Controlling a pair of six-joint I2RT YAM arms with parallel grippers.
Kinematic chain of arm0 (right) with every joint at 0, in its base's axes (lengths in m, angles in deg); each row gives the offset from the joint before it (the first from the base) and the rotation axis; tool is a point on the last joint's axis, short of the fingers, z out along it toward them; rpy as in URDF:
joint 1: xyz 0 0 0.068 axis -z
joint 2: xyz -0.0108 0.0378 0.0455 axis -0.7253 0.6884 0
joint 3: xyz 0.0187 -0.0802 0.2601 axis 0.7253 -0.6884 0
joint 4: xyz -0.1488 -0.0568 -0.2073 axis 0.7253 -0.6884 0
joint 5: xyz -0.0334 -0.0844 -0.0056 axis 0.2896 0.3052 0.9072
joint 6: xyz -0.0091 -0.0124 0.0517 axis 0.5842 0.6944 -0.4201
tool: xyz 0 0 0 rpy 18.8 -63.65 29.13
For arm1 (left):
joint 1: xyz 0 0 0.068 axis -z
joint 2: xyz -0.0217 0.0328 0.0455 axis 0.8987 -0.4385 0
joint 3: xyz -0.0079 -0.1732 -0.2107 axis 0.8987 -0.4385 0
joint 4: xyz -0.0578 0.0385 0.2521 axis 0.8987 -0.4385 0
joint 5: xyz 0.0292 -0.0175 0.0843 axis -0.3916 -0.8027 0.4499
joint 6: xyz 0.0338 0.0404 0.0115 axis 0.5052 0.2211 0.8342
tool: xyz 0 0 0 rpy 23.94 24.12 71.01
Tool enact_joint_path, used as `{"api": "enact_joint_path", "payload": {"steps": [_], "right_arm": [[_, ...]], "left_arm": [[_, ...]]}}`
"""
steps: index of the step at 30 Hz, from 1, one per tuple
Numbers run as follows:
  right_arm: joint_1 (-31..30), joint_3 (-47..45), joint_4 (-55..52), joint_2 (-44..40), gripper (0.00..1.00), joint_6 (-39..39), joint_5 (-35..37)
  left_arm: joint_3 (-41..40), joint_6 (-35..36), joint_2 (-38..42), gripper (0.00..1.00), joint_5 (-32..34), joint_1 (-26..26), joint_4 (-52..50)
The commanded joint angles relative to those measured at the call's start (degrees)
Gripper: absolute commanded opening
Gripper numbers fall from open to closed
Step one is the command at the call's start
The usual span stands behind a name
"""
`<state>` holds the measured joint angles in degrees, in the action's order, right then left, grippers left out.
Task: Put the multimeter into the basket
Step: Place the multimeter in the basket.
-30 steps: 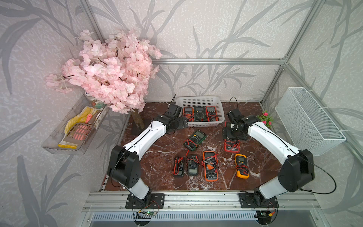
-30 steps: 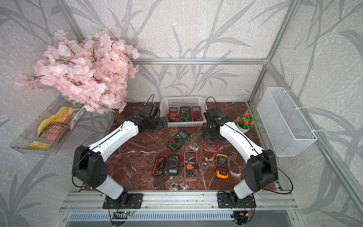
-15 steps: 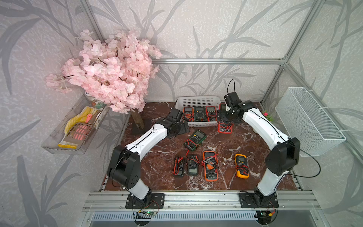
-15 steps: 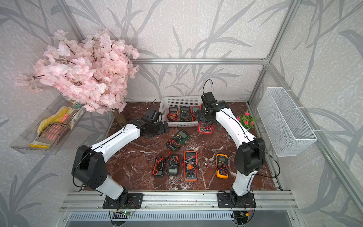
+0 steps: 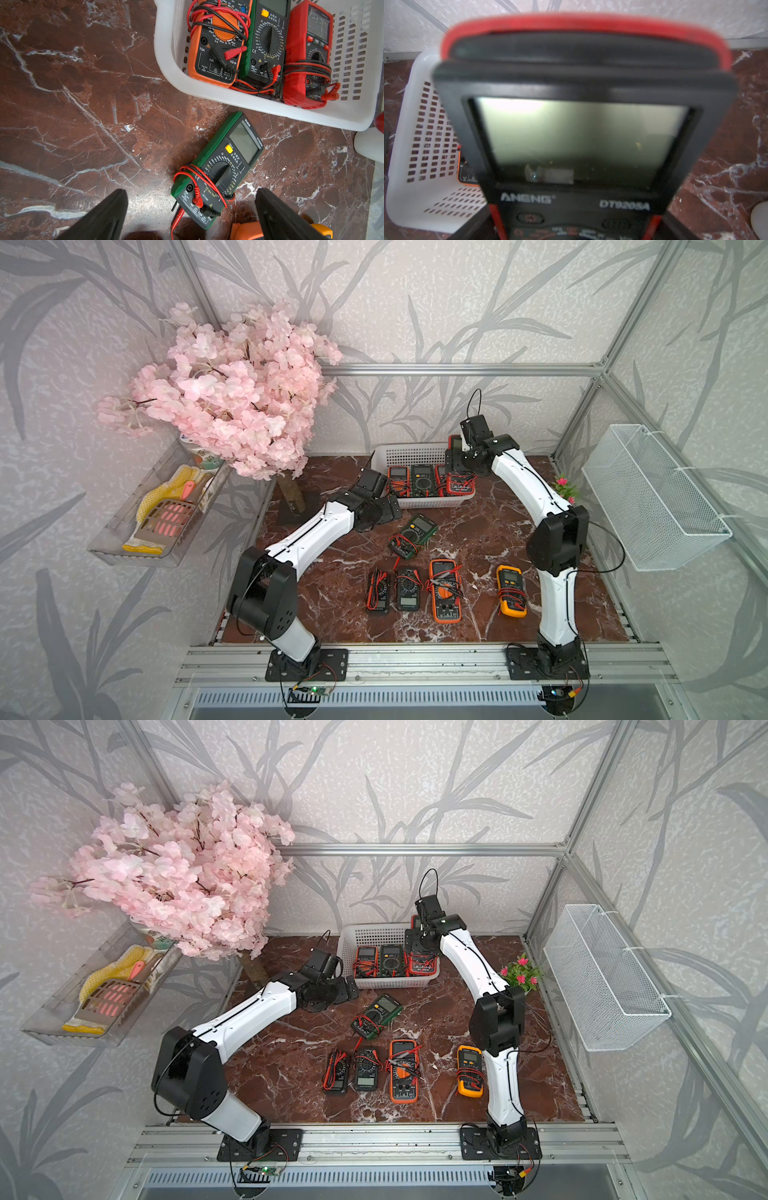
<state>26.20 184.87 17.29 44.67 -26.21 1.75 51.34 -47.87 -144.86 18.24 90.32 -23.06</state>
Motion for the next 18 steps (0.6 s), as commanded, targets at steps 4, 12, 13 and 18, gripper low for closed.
{"api": "enact_joint_path", "payload": {"steps": [4,12,13,18], "right_arm": [[0.4,12.8,-0.7,7.6,0.76,3.1,0.1],[0.5,18.7,-2.7,13.6,0.77,4.0,-1.0],[0.5,18.6,-3.0,14.0,0.77,4.2,-1.0],[0.5,17.2,-4.6,15.1,0.77,4.6,-1.2]], "left_arm": [[0.3,0.7,0.2,1.0,0.7,0.3,-2.7],[1.0,2.0,0.3,1.0,1.2,0.3,-4.6],[1.1,2.1,0.2,1.0,1.2,0.3,-4.7],[1.4,2.2,-0.2,1.0,1.0,0.3,-4.7]]}}
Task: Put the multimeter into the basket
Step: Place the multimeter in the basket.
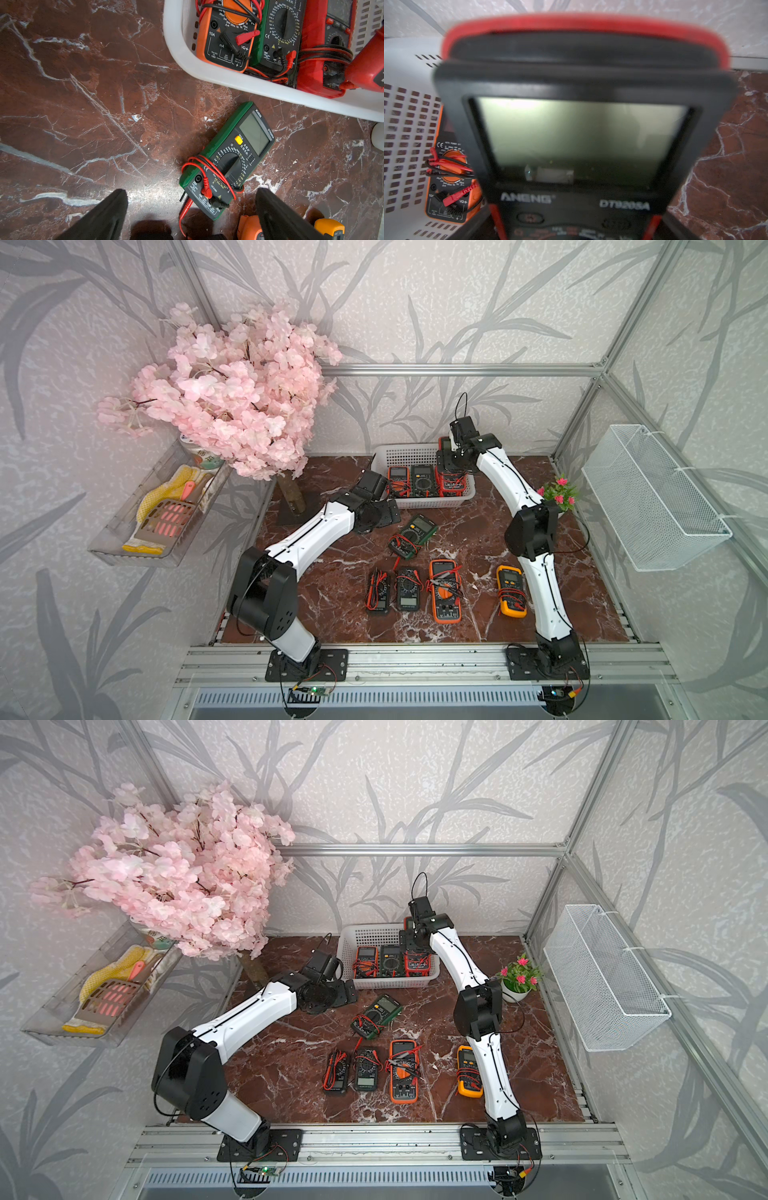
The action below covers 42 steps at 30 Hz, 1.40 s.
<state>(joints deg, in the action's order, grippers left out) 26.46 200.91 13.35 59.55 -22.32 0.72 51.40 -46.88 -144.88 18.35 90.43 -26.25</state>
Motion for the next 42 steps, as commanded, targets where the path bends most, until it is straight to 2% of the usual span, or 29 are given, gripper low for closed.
{"api": "enact_joint_path", "payload": {"steps": [1,5,11,18,28,42], "right_arm": [[0.2,1.1,-1.3,0.5,0.77,0.7,-0.1],[0.2,1.1,-3.5,1.6,0.78,0.6,0.1],[0.4,1.1,-5.0,3.5,0.91,0.0,2.0],[0.9,1.5,-6.0,5.2,1.0,-2.0,2.6],[1.9,1.7,-6.6,4.0,0.99,-3.4,2.8],[2.7,2.1,-6.1,-2.5,0.99,-4.7,0.9]], "left_arm": [[1.2,1.3,-0.3,1.0,0.8,0.2,-1.6],[1.3,1.5,-0.5,1.0,0.8,0.2,-1.6],[1.6,1.7,-0.1,1.0,0.8,0.2,-1.8],[2.5,2.2,0.5,1.0,1.1,0.2,-3.1],[5.1,3.4,-0.3,1.0,1.2,0.2,-4.3],[5.4,4.1,-0.5,1.0,2.3,0.2,-4.4]]}}
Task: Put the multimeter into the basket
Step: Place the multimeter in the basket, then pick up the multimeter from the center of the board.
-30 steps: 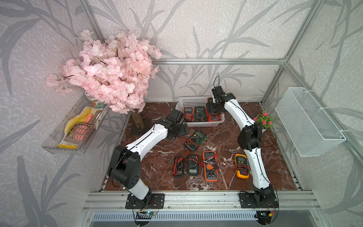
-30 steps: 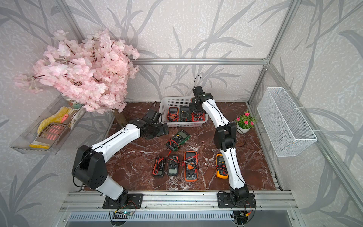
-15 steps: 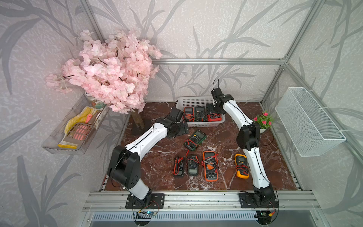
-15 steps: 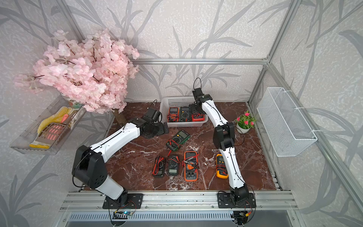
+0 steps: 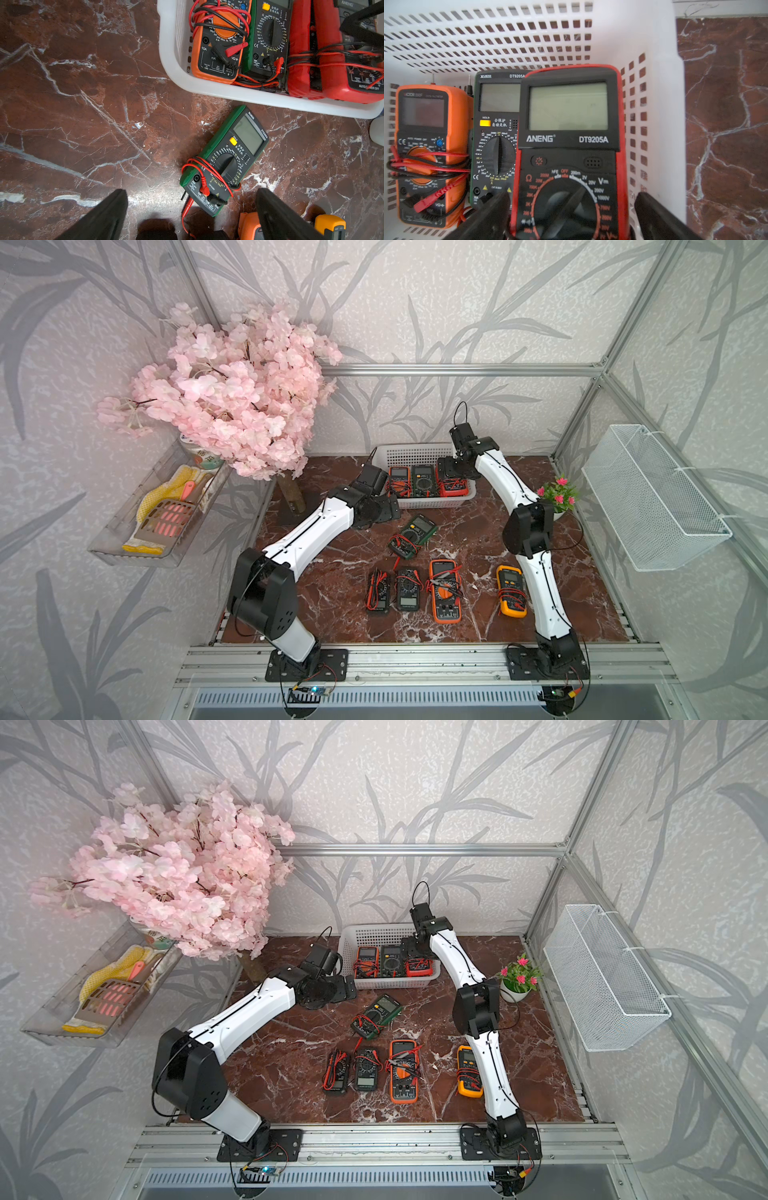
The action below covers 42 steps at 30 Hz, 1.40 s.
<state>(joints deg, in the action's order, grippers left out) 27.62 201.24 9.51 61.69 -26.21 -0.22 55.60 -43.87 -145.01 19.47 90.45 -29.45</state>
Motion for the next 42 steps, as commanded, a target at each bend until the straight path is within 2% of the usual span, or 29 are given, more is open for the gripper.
{"api": "enact_joint_path", "payload": {"steps": [1,8,12,22,25,33,42], "right_arm": [[1.6,1.8,-2.4,-5.2,0.99,-0.9,1.9],[1.6,0.9,-4.9,-9.3,0.99,-1.7,0.8],[1.6,-3.9,-4.3,-13.8,0.99,-2.4,0.3],[1.3,-29.5,6.4,-31.6,0.99,-4.8,-2.4],[0.2,-38.6,10.2,-36.5,0.99,-5.2,-0.8],[-1.4,-56.6,12.9,-46.1,0.99,-8.5,-1.2],[-7.0,-66.9,12.1,-52.3,0.99,-10.0,-2.7]], "left_arm": [[1.2,1.0,-0.3,1.0,1.4,0.2,-1.3],[0.8,1.2,0.0,1.0,1.6,0.2,-0.9],[-0.3,0.8,0.6,1.0,1.5,0.2,-0.2],[-6.4,-1.2,4.4,1.0,2.0,0.3,1.0],[-8.4,-1.9,6.2,1.0,2.4,0.5,1.0],[-12.5,-2.5,11.2,1.0,5.3,0.7,-1.6],[-13.8,-0.9,12.3,1.0,5.7,0.7,-4.2]]}}
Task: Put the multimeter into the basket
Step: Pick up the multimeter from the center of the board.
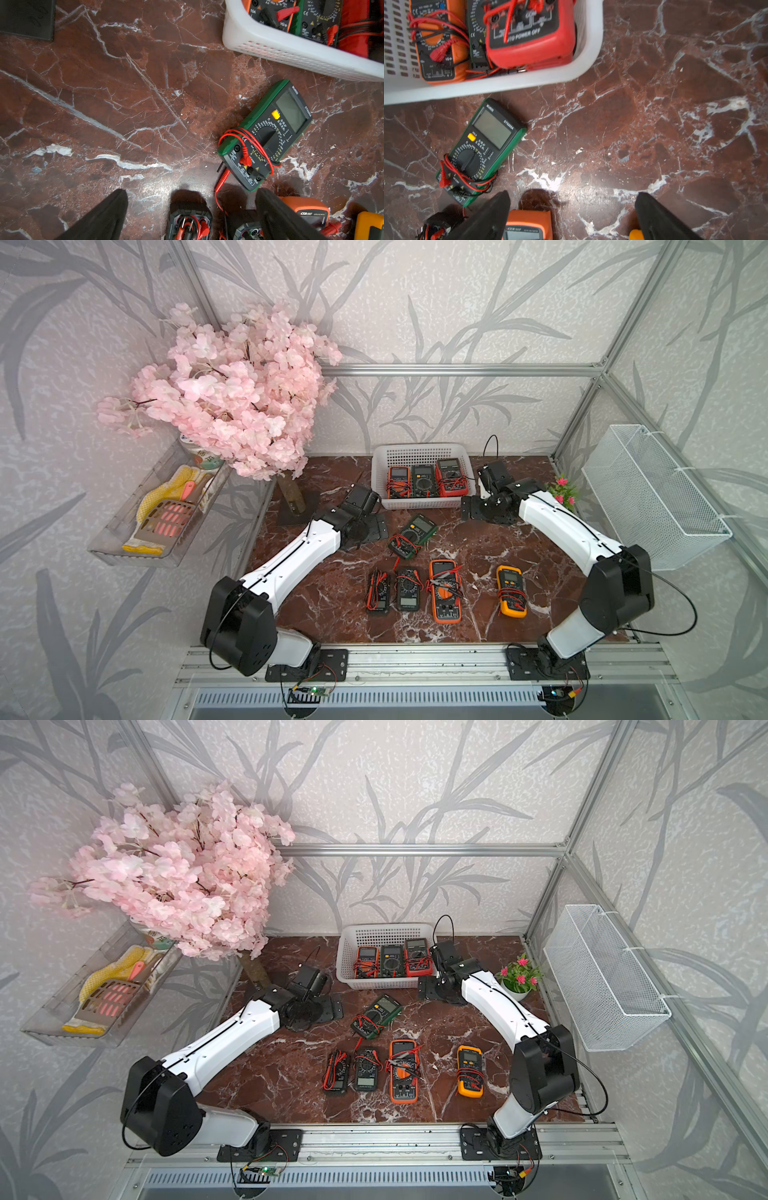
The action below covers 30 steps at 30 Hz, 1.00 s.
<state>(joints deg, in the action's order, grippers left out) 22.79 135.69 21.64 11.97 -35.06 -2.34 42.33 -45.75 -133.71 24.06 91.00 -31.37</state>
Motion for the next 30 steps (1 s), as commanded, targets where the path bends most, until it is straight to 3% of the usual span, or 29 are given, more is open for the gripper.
{"api": "enact_joint_path", "payload": {"steps": [1,15,30], "right_arm": [[-2.9,-1.9,-0.4,-3.1,0.99,-1.4,-0.7],[-15.2,-9.0,-4.6,-9.6,0.99,-13.7,2.4],[-30.7,-12.0,-7.7,-7.4,0.99,-27.4,6.3]], "left_arm": [[-0.6,1.1,1.1,1.0,1.1,0.1,-2.3],[-1.4,4.6,2.0,1.0,0.5,0.1,-3.7],[-3.3,9.3,4.1,1.0,1.8,0.0,-5.0]]}}
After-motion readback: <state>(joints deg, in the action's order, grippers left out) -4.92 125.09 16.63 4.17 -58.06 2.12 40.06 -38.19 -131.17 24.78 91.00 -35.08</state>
